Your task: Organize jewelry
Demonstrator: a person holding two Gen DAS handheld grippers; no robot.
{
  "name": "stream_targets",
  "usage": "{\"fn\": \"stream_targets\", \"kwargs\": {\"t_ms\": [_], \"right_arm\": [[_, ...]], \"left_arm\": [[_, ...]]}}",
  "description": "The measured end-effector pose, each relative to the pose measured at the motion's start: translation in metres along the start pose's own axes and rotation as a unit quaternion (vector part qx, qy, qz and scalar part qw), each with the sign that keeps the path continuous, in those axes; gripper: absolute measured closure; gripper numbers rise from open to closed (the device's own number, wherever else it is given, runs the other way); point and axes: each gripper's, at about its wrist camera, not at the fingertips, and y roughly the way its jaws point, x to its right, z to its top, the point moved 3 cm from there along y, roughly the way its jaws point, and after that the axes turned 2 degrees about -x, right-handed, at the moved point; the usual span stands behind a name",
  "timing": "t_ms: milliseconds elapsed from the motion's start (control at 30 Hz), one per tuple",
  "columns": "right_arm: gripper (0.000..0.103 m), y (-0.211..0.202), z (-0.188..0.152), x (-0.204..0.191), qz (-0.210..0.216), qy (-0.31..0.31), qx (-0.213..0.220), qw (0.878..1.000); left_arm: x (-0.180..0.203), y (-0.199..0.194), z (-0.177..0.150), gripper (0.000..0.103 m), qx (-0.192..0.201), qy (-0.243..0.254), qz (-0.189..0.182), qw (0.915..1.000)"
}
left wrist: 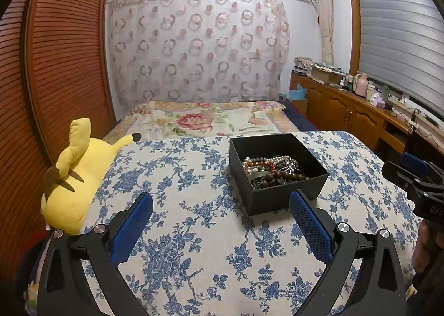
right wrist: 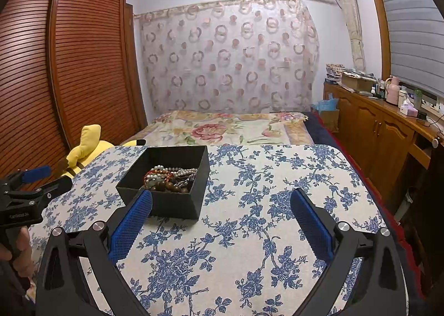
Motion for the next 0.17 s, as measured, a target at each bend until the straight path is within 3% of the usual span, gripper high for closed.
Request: {"fn": "stream_targets", "kwargs": {"t_ms": [167], "right_arm": [[0.002,0.0001,0.0000,0.0010,0.000,0.000,0.000,1.000]], "left_arm": [[0.0001,-0.0003,0.0001,0.008,0.001,-0.001,-0.003,1.0000]]}}
